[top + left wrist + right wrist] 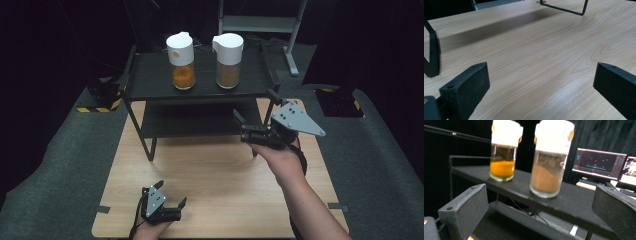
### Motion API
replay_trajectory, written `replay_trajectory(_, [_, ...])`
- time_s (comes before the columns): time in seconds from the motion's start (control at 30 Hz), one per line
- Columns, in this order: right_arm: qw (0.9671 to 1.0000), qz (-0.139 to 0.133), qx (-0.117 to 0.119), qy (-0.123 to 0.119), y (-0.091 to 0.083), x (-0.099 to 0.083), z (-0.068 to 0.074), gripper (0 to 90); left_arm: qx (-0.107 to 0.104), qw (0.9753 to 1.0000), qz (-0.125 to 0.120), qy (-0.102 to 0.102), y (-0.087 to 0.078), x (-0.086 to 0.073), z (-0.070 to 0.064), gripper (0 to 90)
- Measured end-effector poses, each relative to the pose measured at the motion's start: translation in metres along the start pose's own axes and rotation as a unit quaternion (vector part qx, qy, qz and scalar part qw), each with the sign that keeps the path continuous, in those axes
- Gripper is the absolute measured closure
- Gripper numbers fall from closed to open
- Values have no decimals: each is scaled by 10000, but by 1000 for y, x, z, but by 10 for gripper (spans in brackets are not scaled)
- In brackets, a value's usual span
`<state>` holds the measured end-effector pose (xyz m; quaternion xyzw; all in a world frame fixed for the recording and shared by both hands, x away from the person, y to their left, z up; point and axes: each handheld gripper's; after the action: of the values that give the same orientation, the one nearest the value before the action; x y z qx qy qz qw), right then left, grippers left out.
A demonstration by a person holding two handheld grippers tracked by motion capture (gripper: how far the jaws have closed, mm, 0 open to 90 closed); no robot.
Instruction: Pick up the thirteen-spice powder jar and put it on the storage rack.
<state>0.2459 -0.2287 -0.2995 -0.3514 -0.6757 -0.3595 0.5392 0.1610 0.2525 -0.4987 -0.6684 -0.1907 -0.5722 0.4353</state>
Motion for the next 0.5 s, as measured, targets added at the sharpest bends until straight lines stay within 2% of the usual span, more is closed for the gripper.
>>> replay_trajectory(0.33, [9998, 166, 46, -91, -17, -31, 4, 1, 28, 9999, 65, 126, 1, 2, -3, 9])
replay_trajectory(0.5, [9996, 275, 57, -103, -24, -45, 4, 1, 50, 9999, 35, 108, 0, 1, -4, 9])
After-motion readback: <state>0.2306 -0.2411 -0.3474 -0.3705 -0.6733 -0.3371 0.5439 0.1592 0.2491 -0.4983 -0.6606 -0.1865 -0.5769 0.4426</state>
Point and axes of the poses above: each handheld gripper's, and its own axes: y roughly forward along the jaws, x roughly out of its top, z roughly to its left, and after that the axes turned 7 degrees about -x, right-handed
